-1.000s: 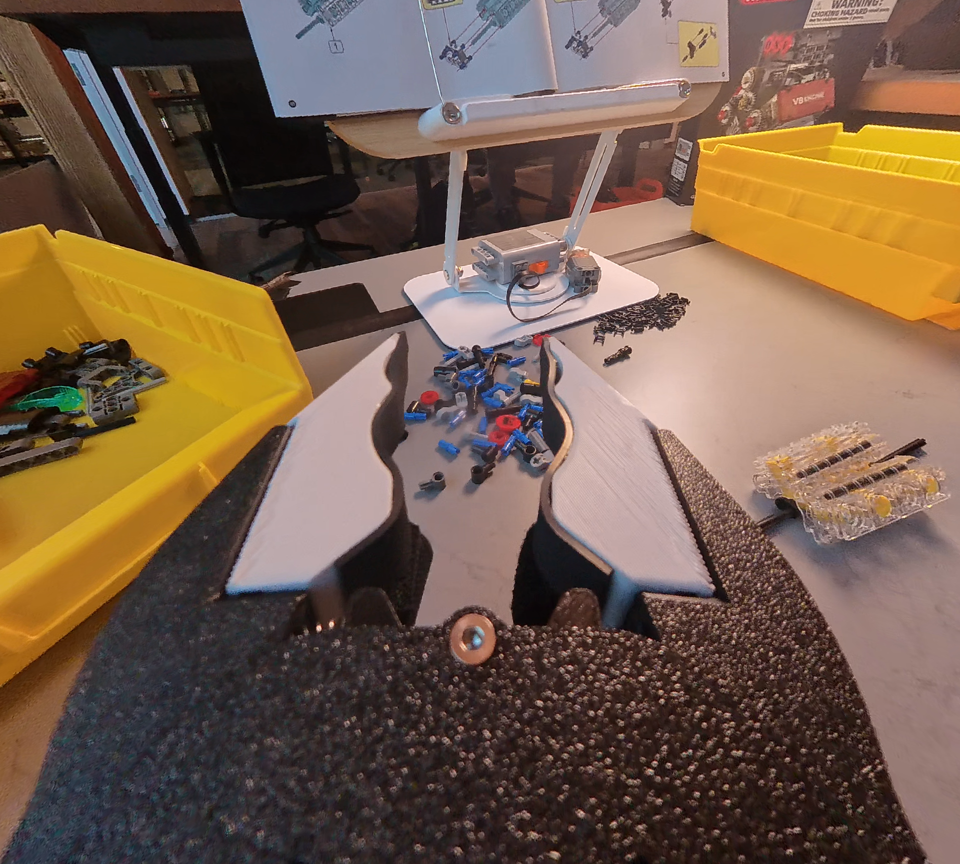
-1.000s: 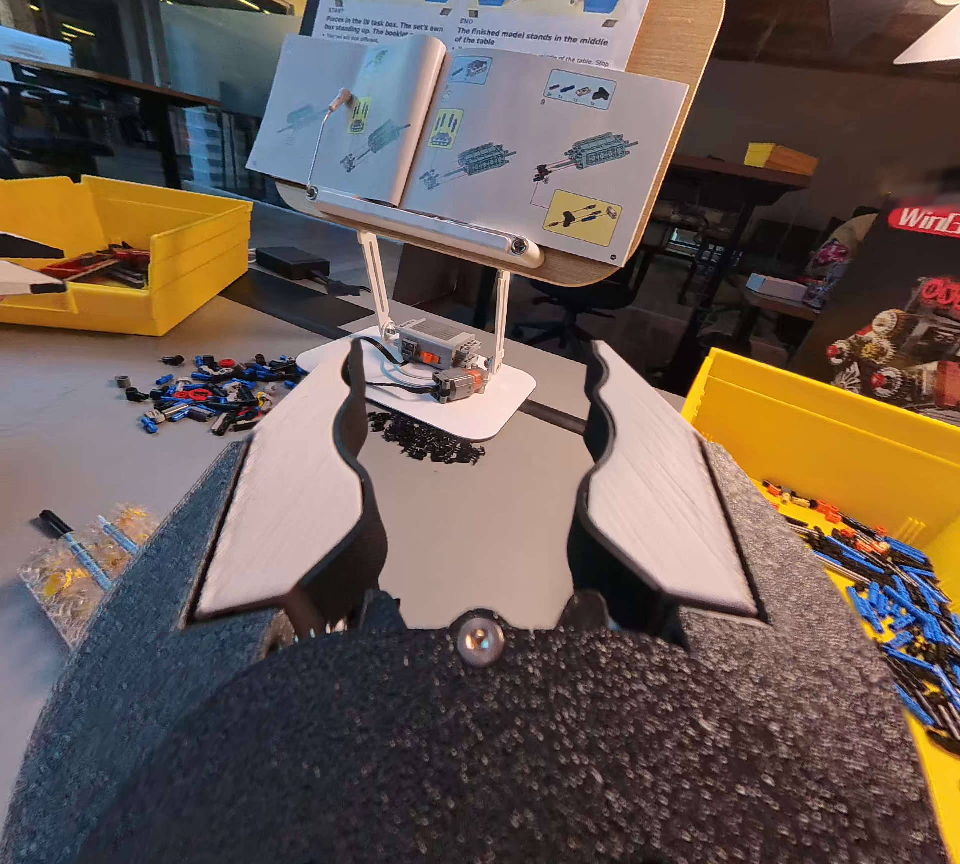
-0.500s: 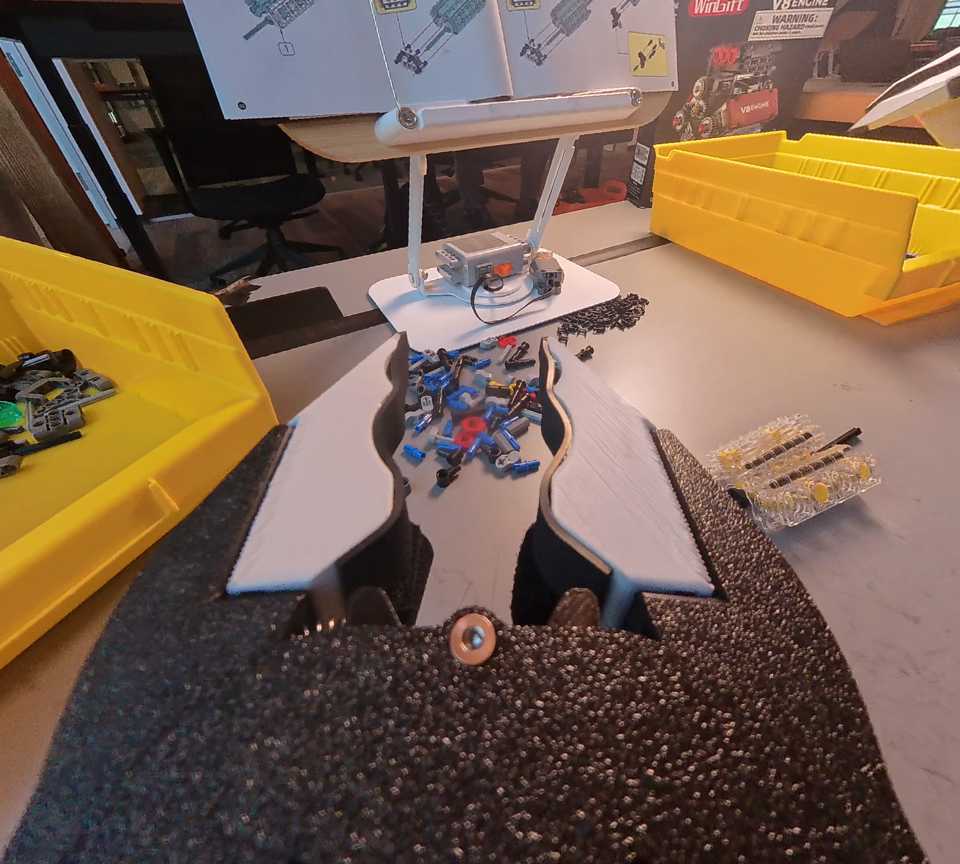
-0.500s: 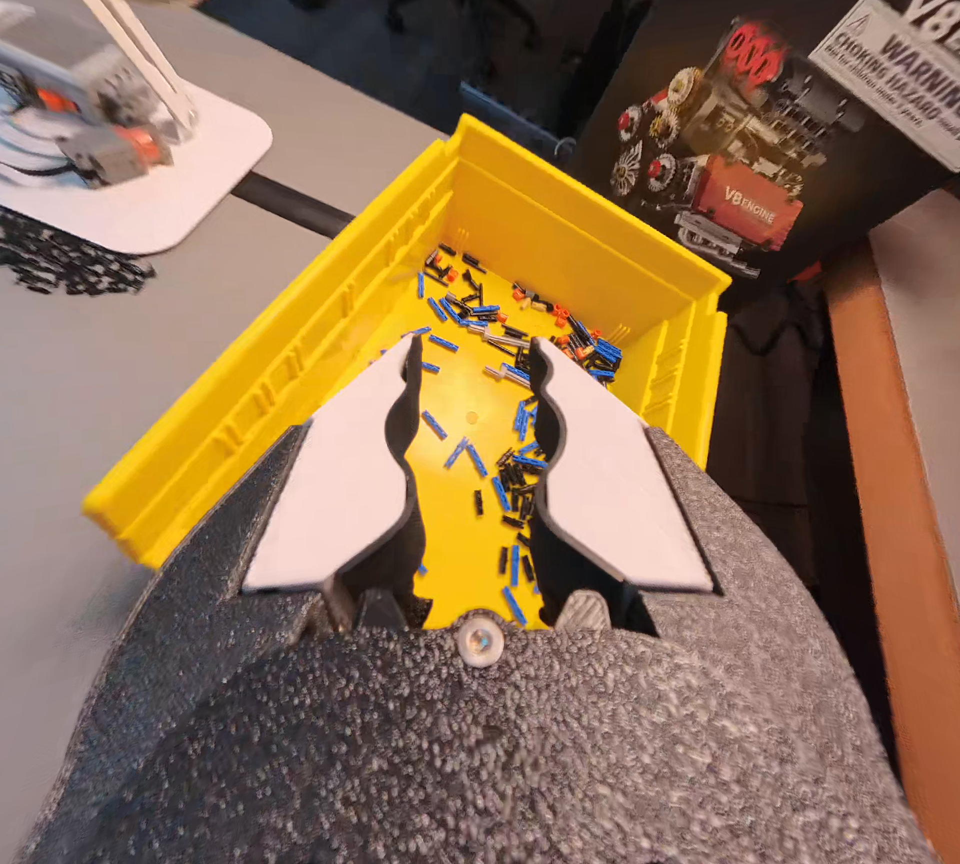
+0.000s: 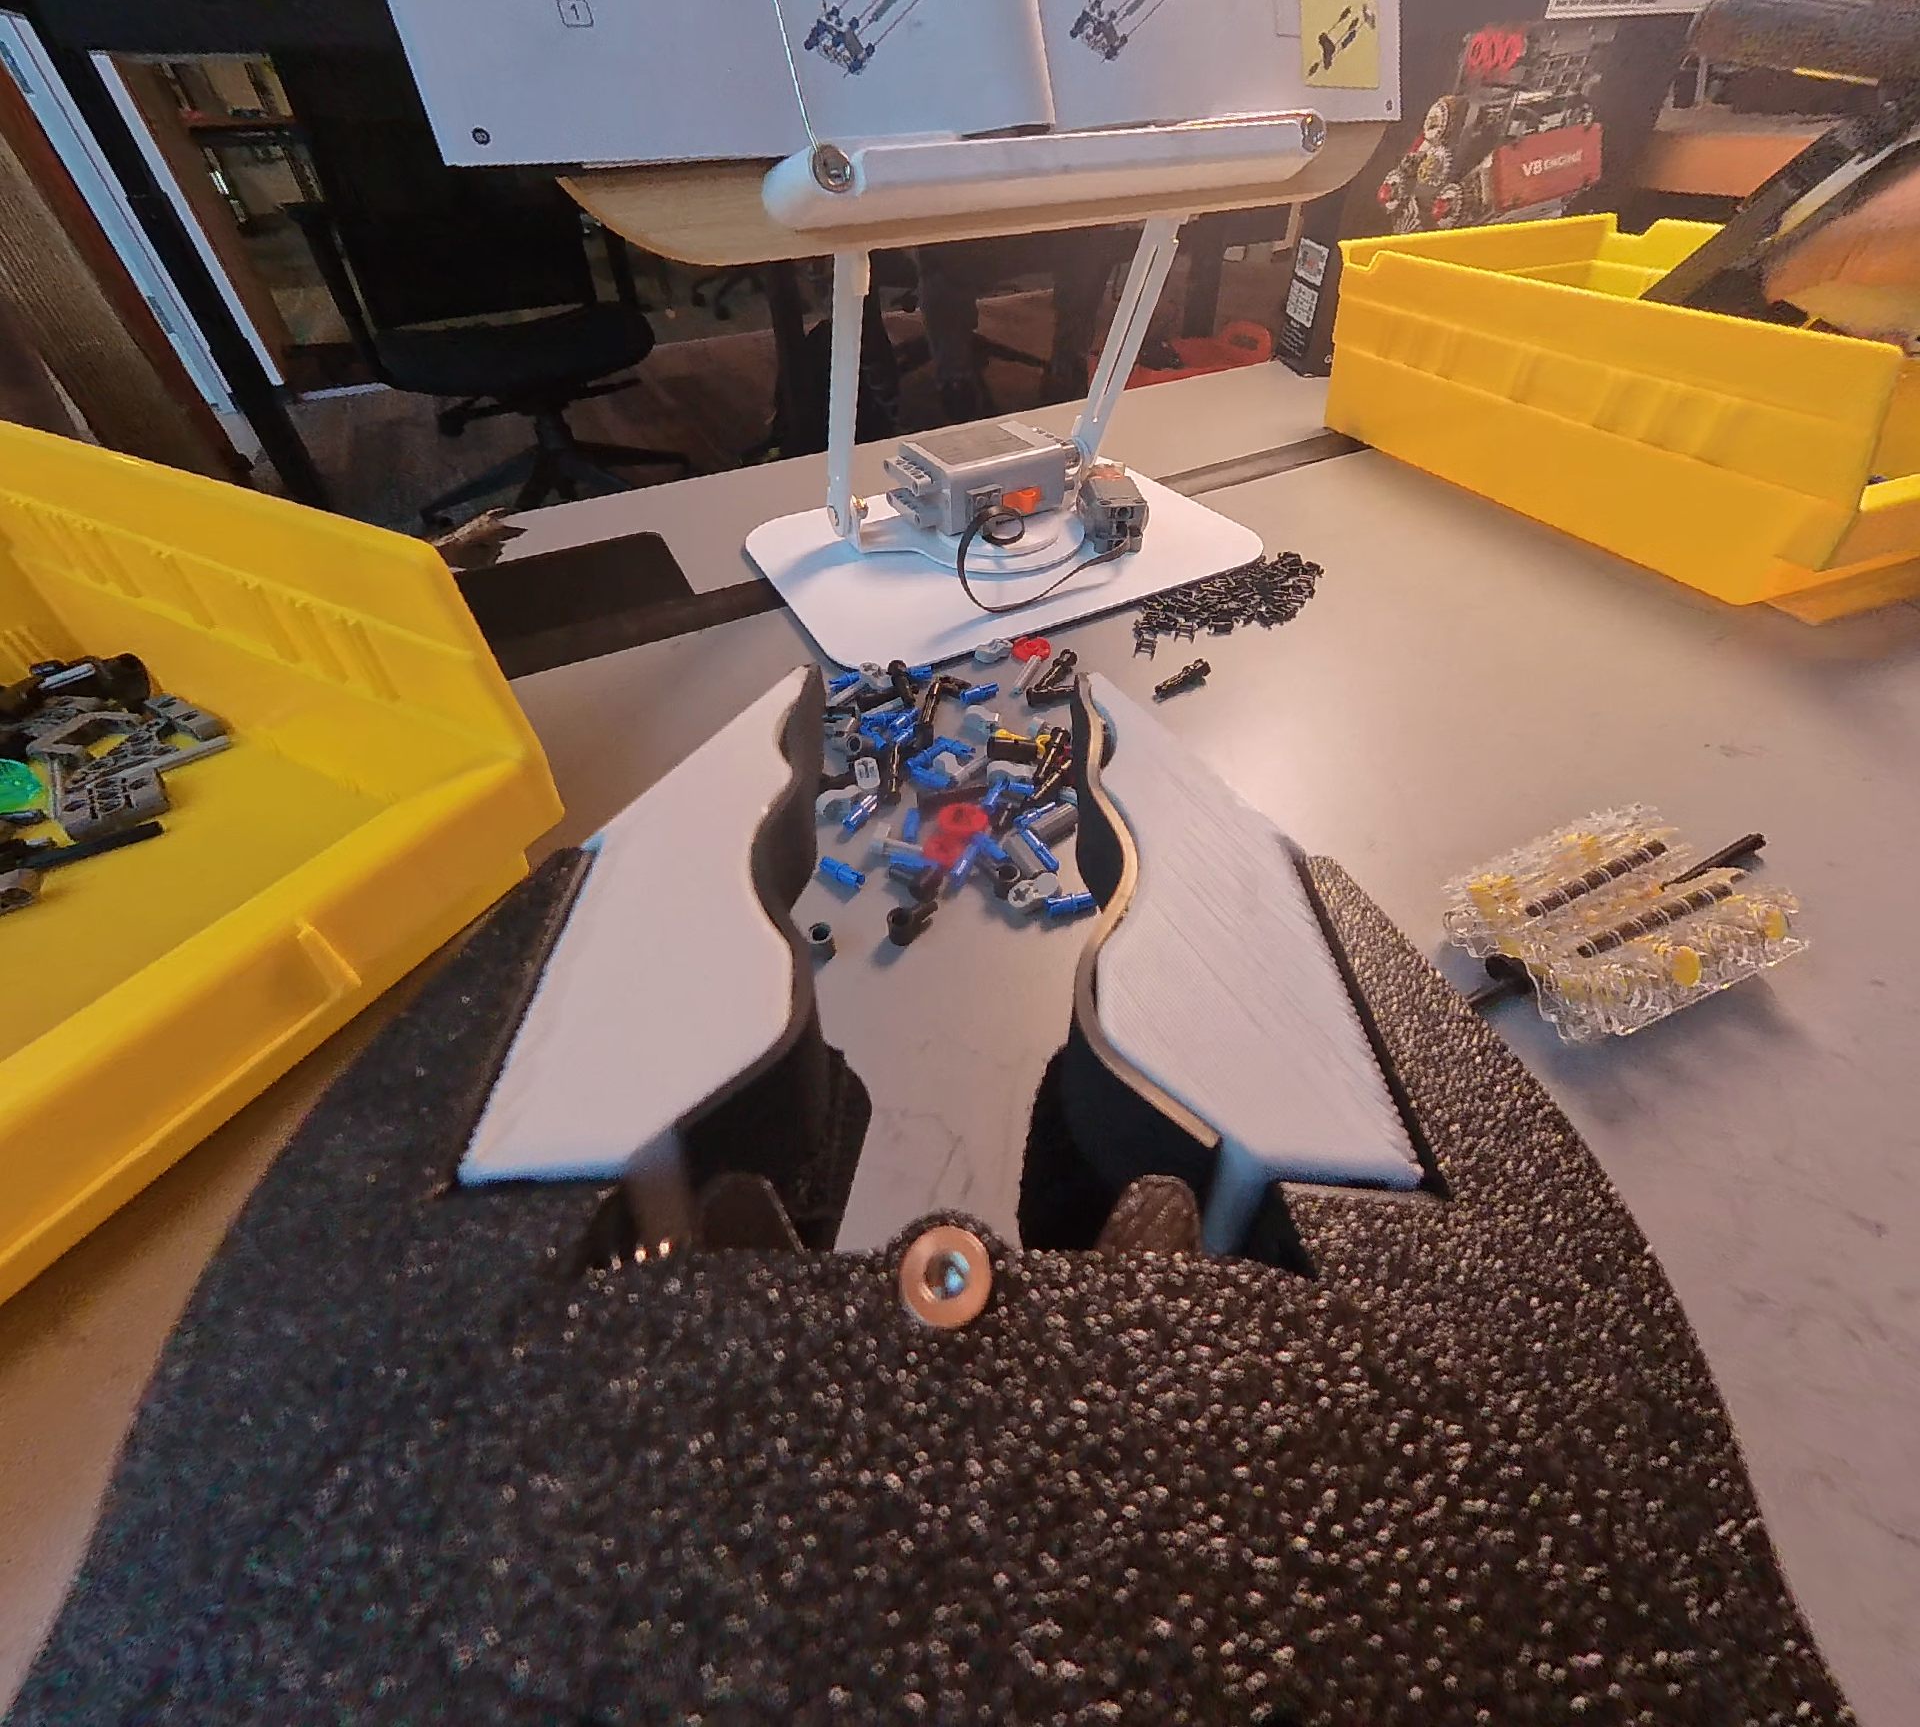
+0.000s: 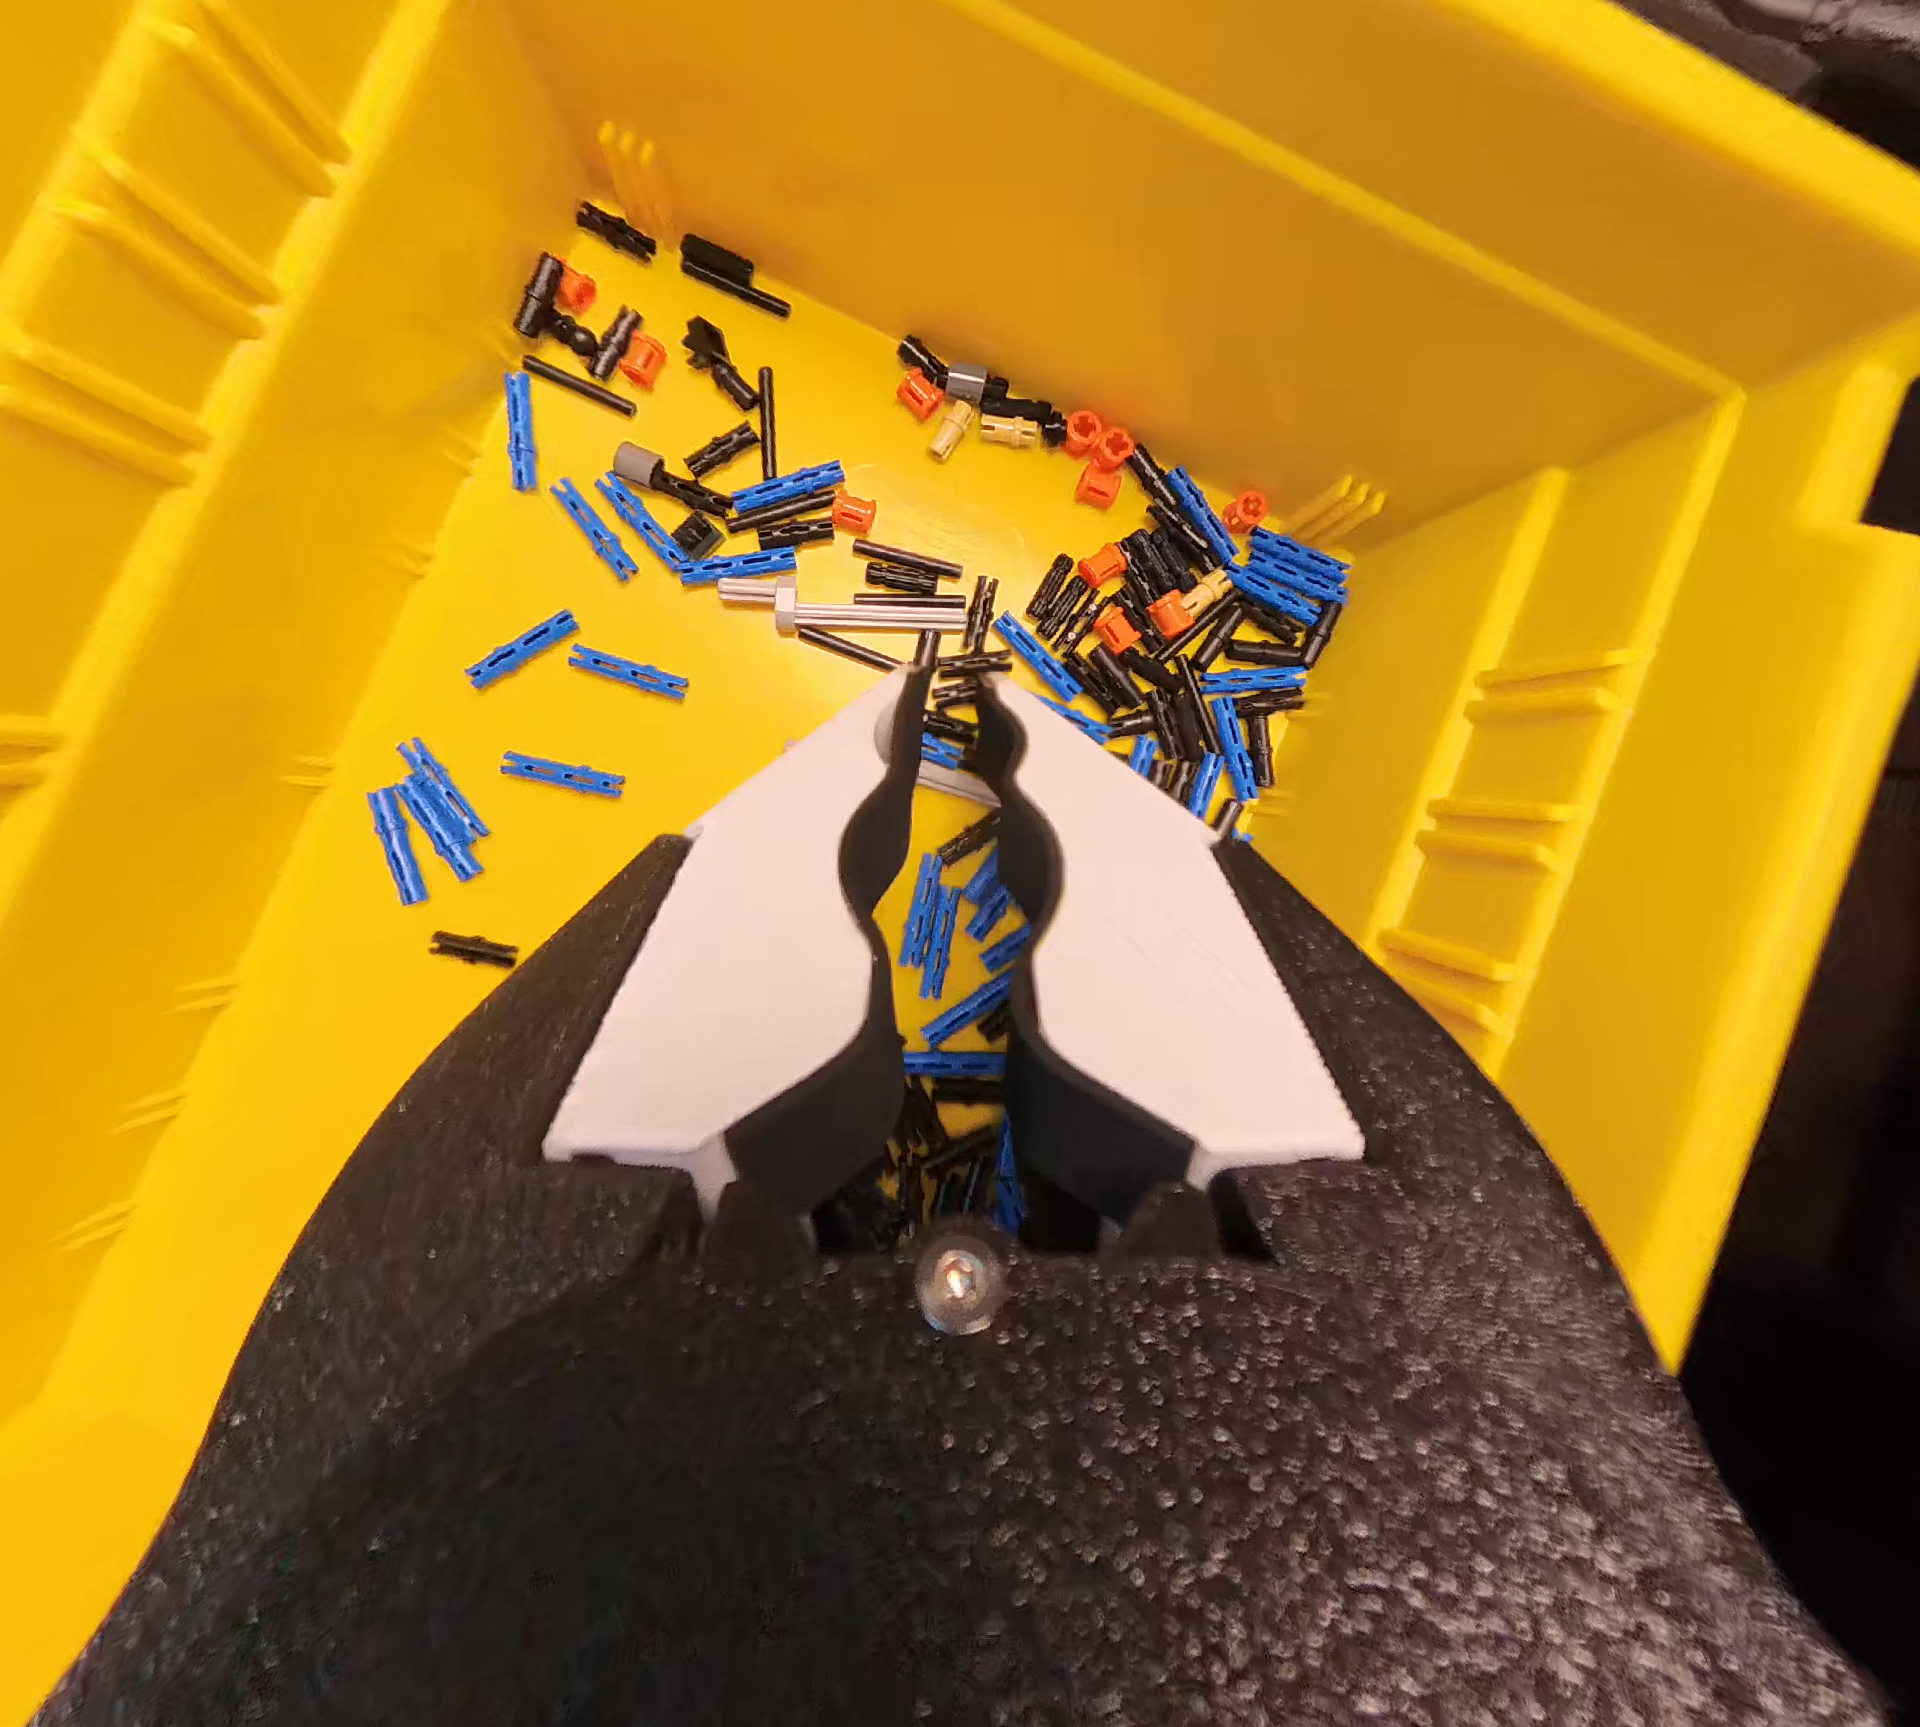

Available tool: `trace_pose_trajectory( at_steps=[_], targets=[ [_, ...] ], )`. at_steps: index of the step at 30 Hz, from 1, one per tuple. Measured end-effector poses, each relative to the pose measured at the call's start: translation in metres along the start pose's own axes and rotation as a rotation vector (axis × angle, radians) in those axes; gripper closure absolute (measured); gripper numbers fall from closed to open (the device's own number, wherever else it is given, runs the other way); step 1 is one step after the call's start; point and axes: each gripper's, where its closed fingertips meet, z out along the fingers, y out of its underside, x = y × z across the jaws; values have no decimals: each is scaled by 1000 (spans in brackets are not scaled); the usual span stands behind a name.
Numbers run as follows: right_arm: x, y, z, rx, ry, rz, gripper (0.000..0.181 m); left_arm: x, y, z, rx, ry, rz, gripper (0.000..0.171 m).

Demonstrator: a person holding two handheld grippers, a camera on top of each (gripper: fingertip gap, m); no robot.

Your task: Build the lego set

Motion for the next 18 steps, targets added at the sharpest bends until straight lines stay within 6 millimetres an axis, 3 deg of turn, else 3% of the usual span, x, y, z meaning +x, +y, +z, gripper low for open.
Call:
trace_pose_trajectory(
  at_steps=[7,18],
  targets=[
    [0,6,16,-50,-51,60,167,2,1,1,-5,10,4,127],
    [-5,10,16,-115,-89,20,172,0,0,1,-3,19,-25,128]
  ],
)
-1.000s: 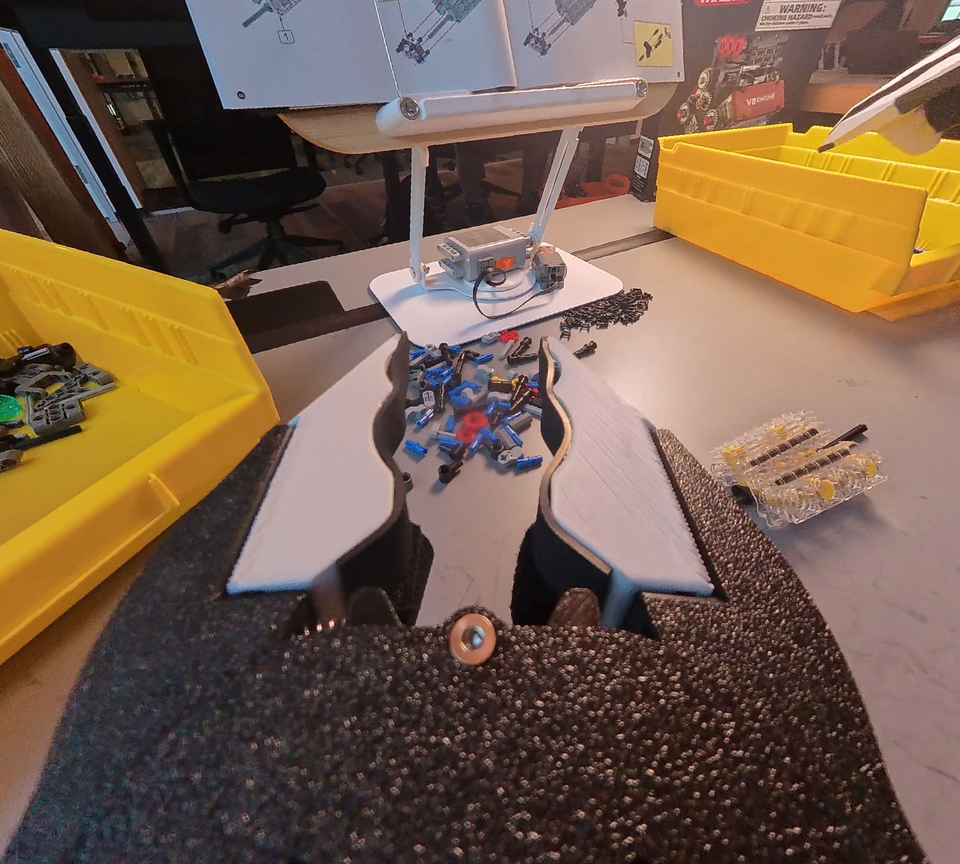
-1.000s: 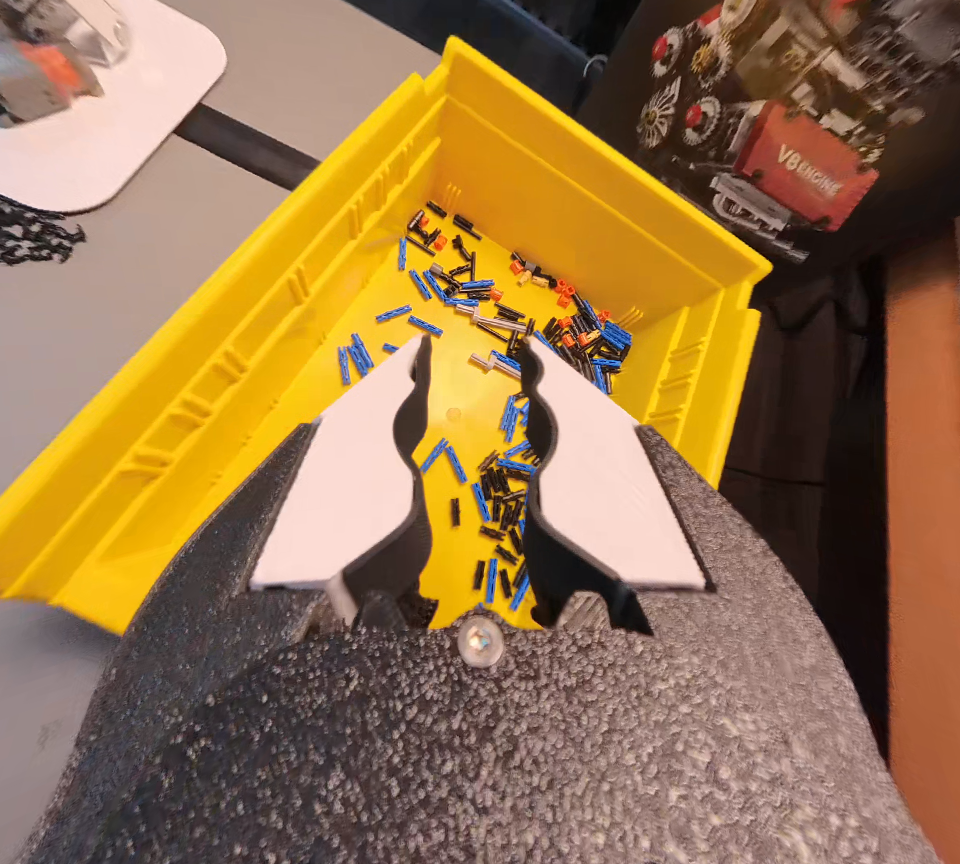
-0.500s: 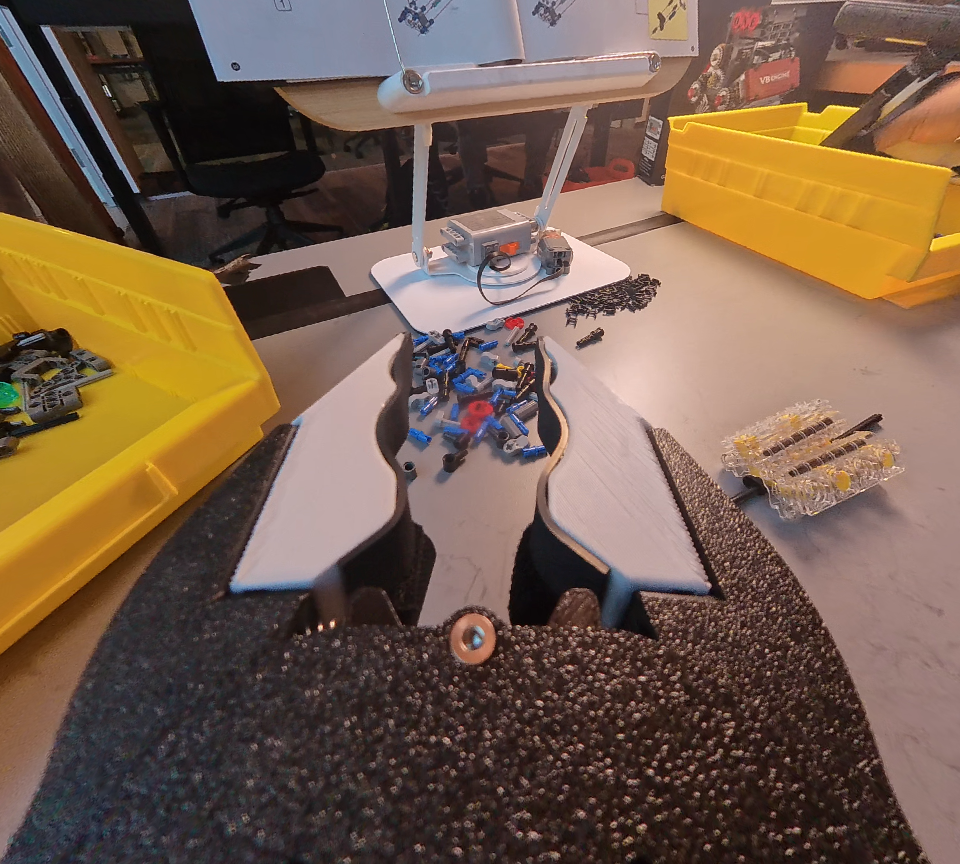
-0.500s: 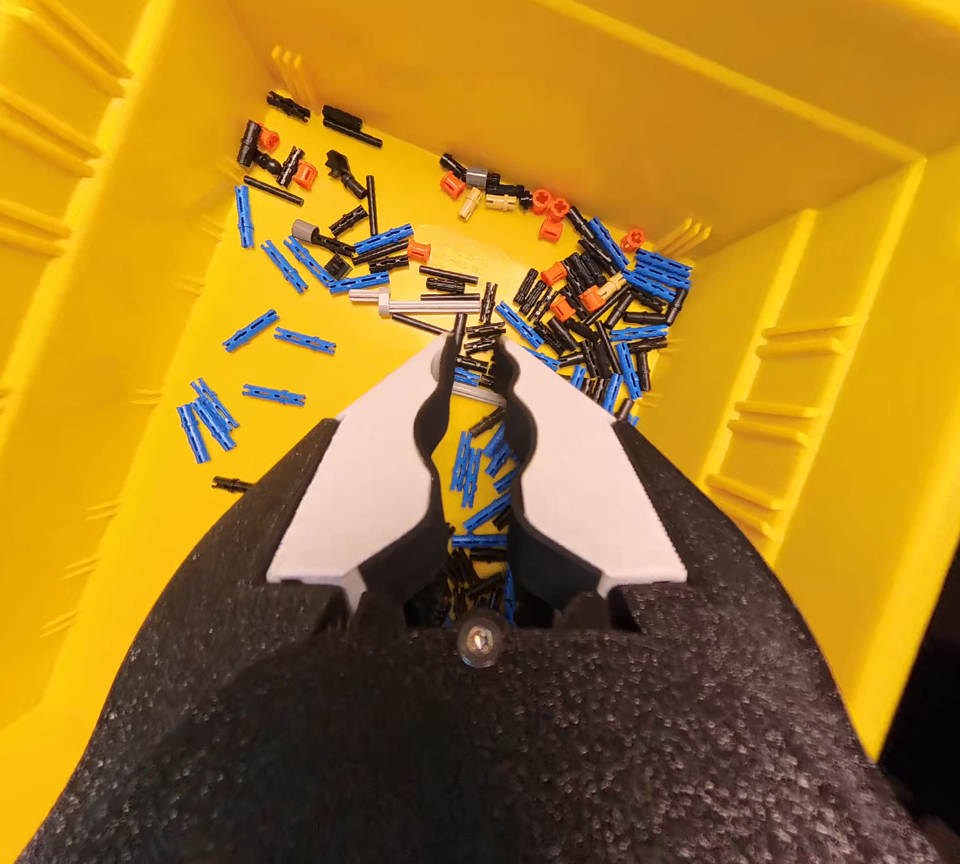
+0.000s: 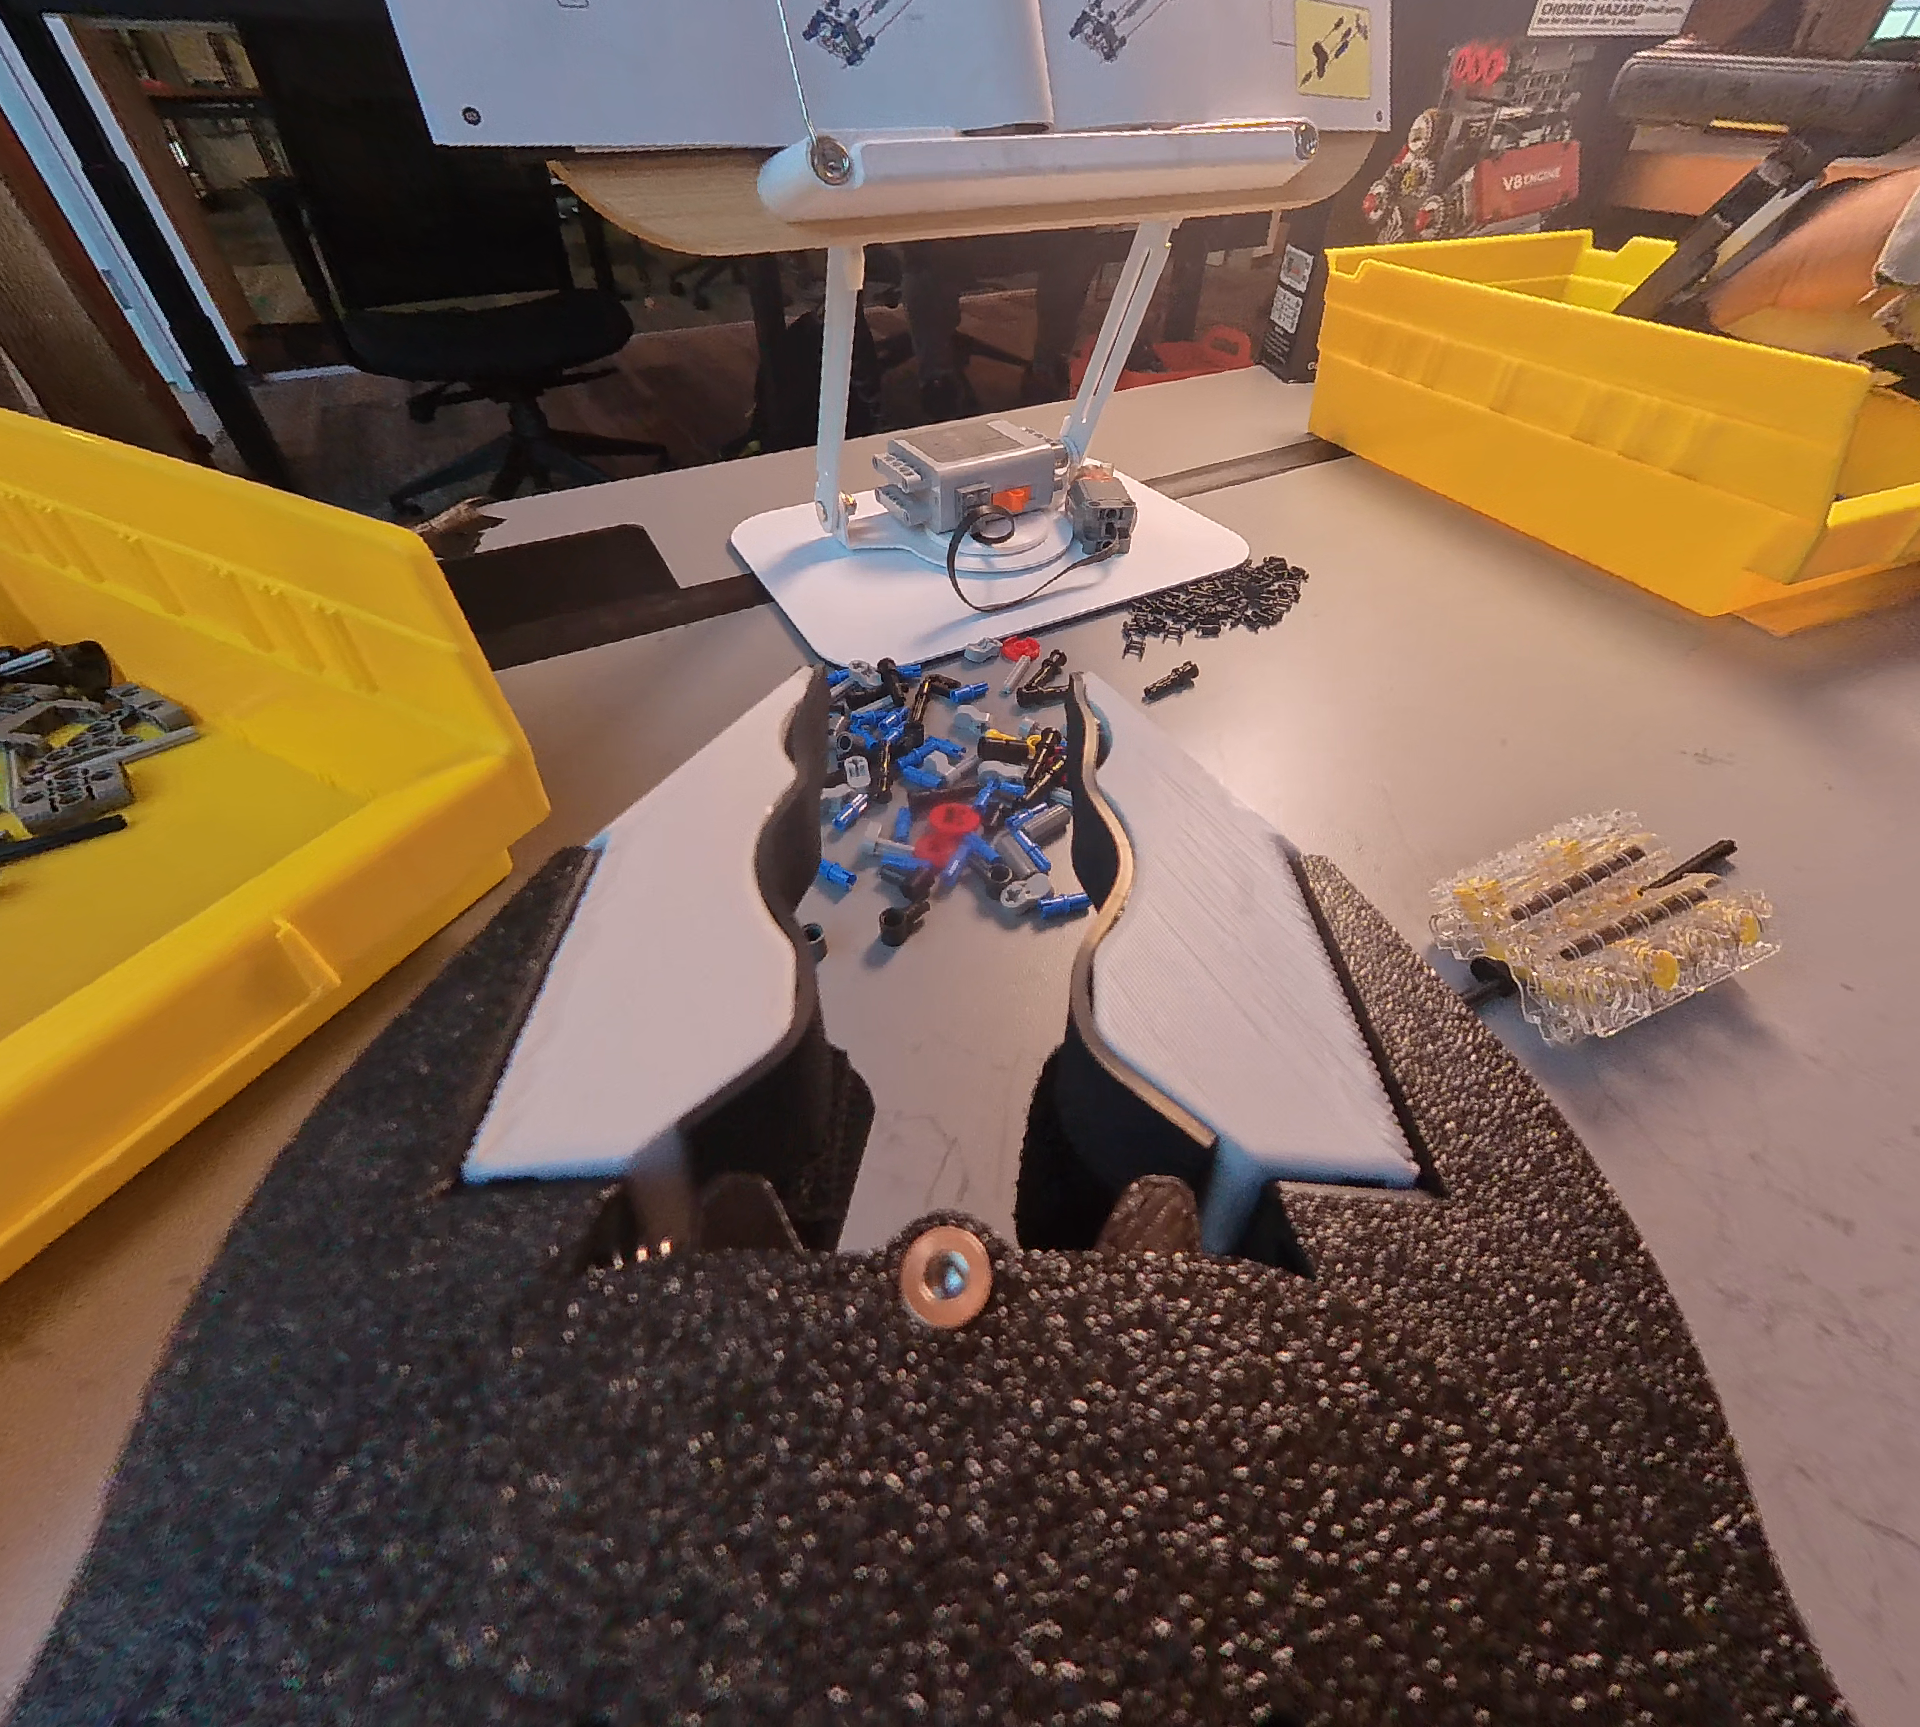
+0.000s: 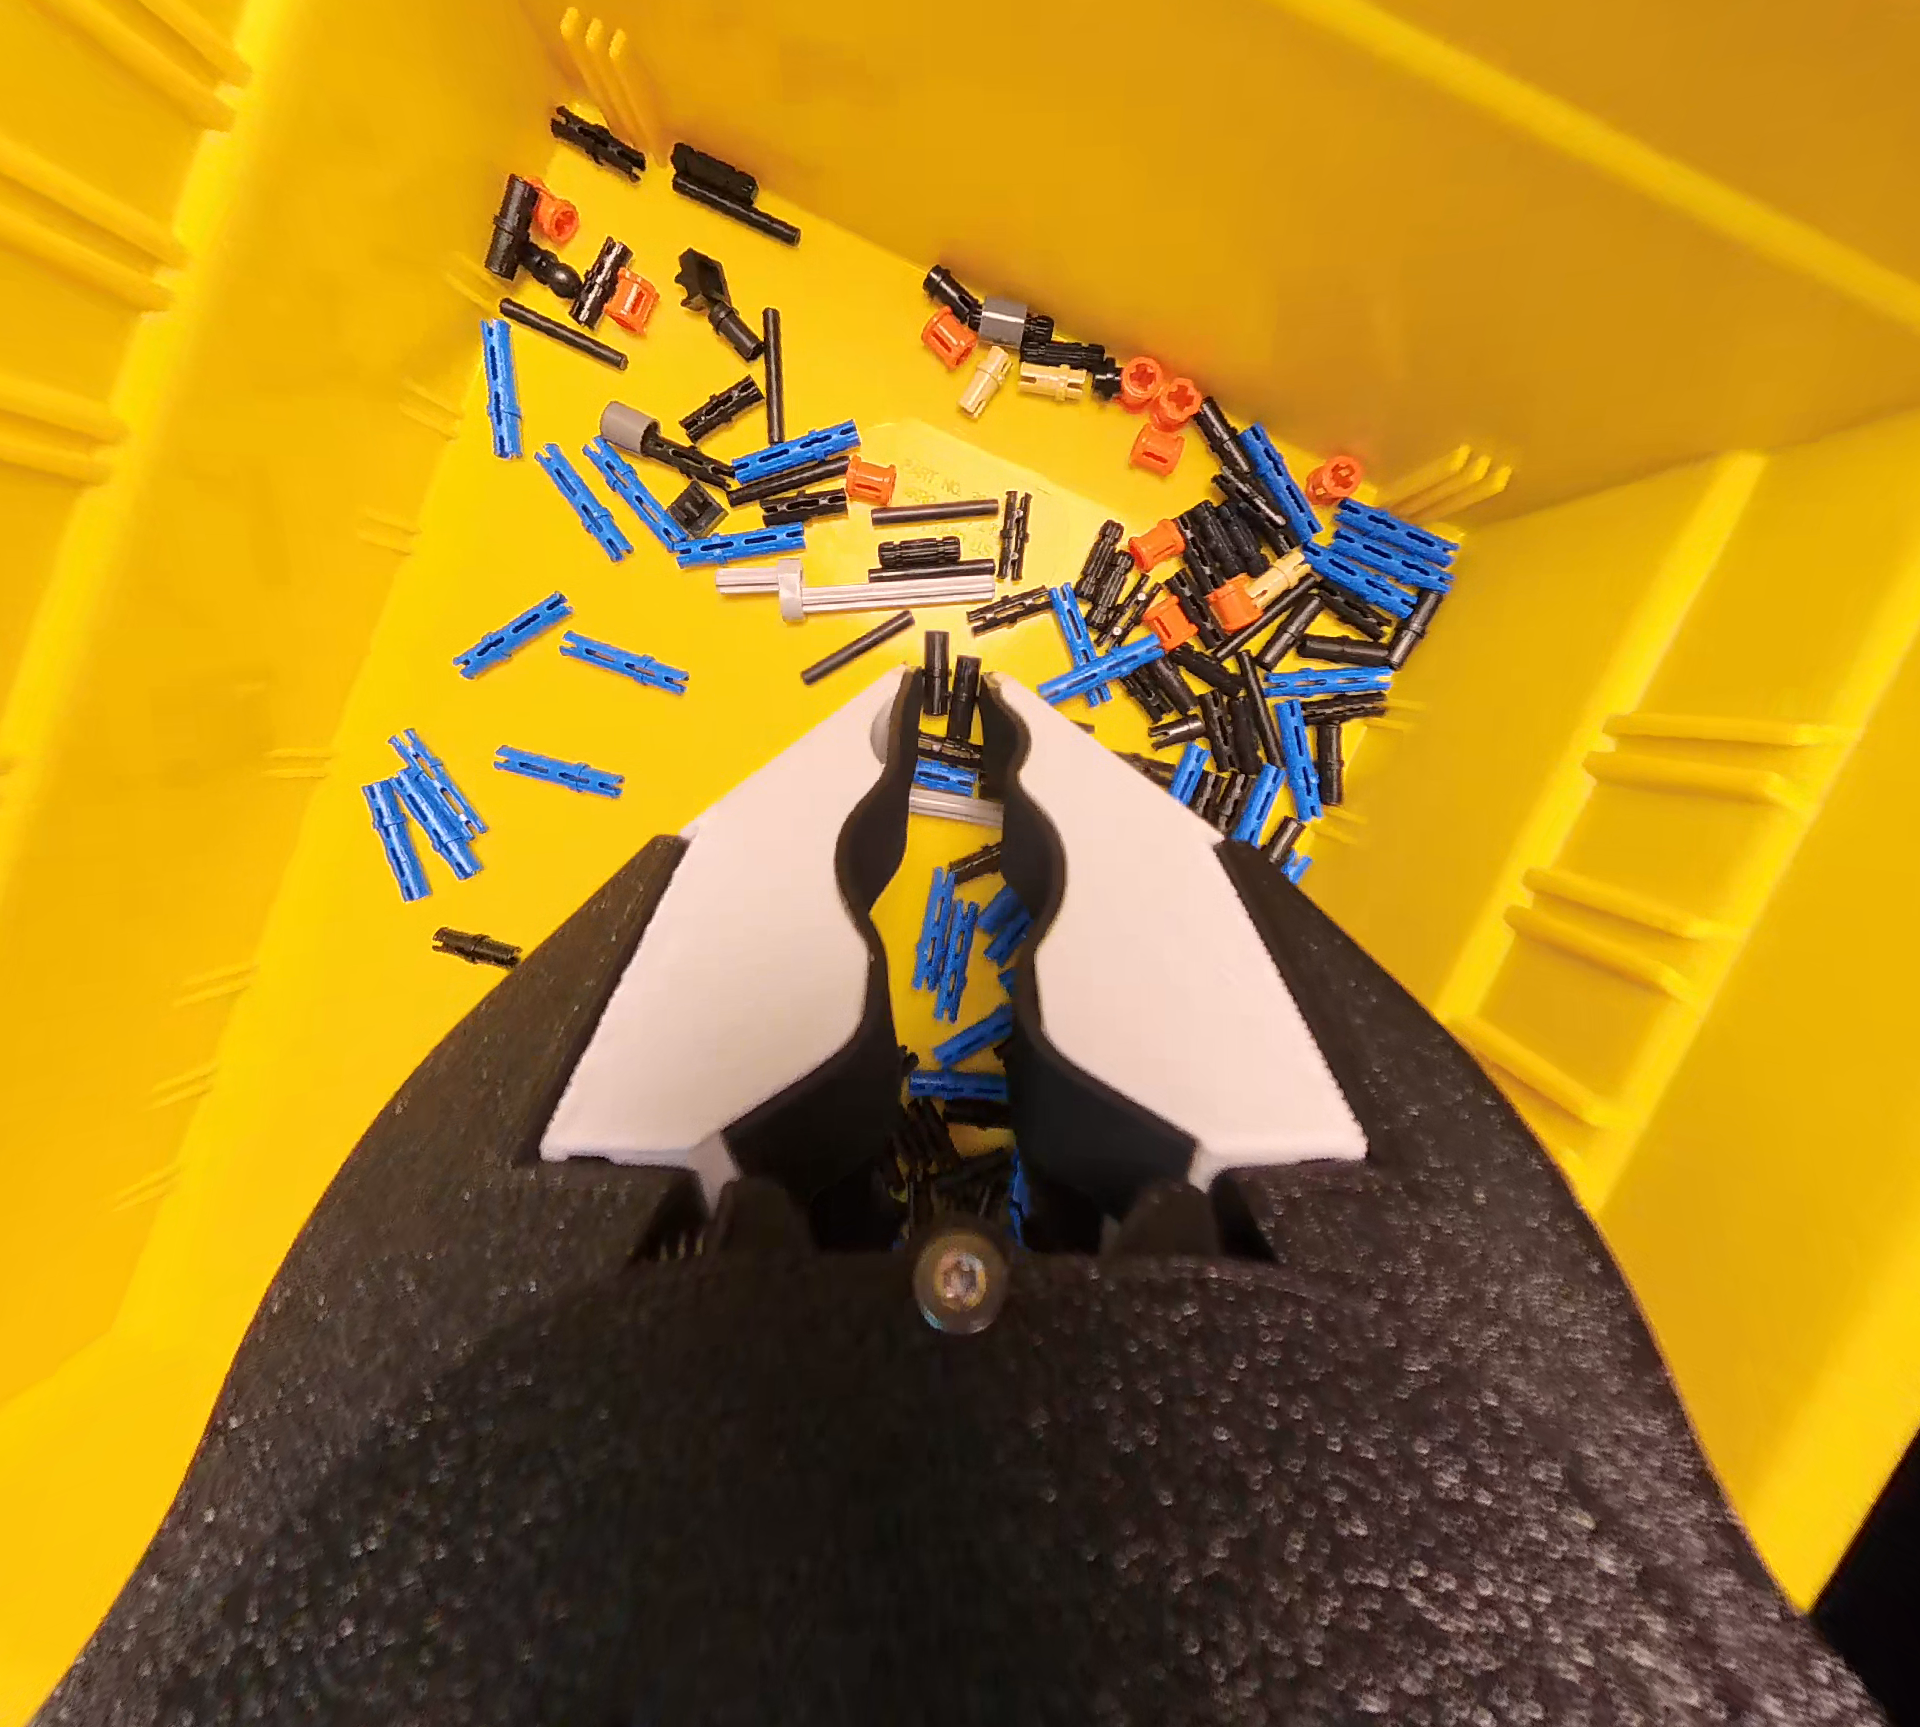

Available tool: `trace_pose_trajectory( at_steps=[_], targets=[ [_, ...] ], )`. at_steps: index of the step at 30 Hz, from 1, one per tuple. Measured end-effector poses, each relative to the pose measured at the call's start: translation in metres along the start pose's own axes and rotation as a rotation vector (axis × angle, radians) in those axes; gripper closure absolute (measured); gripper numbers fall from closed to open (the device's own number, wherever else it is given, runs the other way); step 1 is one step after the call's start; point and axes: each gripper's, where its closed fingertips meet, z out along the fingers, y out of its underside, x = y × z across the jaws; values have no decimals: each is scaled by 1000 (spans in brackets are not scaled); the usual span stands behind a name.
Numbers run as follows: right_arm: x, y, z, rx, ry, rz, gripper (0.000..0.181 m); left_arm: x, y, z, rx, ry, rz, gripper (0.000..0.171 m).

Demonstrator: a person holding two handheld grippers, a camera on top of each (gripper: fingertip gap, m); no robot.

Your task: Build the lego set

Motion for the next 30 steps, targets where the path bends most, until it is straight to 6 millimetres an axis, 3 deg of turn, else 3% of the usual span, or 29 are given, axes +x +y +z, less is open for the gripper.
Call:
trace_pose_trajectory(
  at_steps=[5,12,23,30],
  targets=[
    [-4,-4,-3,19,-10,-24,174,1,0,0,-2,3,1,128],
    [-13,-29,-30,172,-57,-73,173,1,-1,0,1,12,-14,128],
    [-7,-25,-42,124,-31,-131,160,2,-1,-1,2,28,-36,128],
    [0,2,-30,-101,15,-148,161,4,2,3,-16,26,-13,128]
  ],
)
